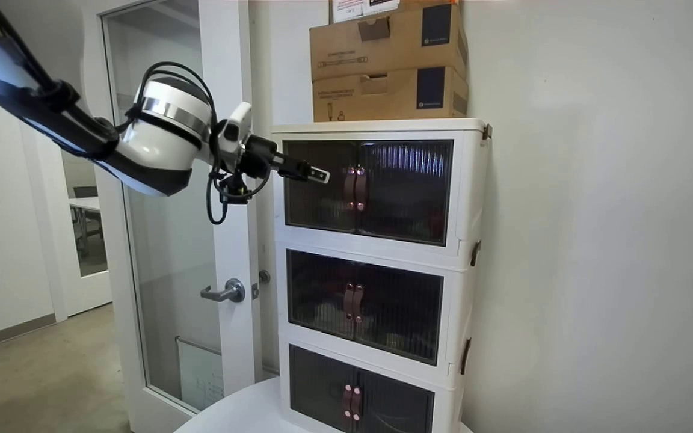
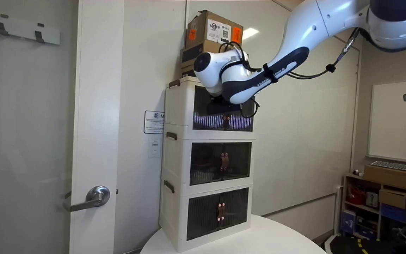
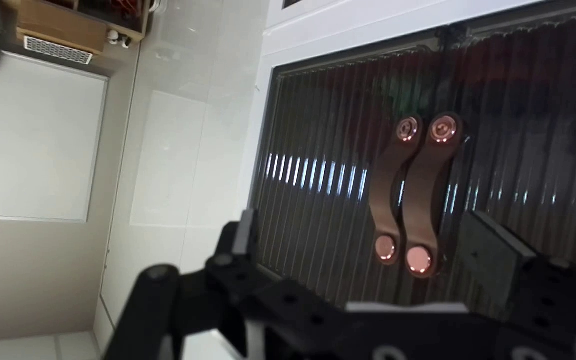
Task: Open the top left and right cabinet doors
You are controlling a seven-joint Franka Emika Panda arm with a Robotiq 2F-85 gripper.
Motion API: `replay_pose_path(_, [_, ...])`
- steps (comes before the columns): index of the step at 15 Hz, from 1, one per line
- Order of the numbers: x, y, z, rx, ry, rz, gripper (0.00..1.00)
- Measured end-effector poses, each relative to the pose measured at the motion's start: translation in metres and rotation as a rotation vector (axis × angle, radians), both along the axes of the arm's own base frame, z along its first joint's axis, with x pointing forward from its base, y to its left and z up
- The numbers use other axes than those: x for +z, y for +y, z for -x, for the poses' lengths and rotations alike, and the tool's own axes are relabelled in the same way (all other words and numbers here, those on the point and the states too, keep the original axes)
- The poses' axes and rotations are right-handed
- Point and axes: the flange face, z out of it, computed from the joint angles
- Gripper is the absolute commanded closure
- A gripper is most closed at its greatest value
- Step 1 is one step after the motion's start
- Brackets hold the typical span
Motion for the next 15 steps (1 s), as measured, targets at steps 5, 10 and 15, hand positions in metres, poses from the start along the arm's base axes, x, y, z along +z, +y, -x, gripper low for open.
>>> replay_pose_path(5, [0.0006, 0.0001, -0.0004, 0.001, 0.007, -0.001, 0.00])
replay_pose_path(10, [-0.0004, 0.0004, 0.0000, 0.003, 0.003, 0.012, 0.00])
replay_pose_path(15, [-0.0066, 0.0099, 0.0025, 0.034, -0.079, 0.117, 0.00])
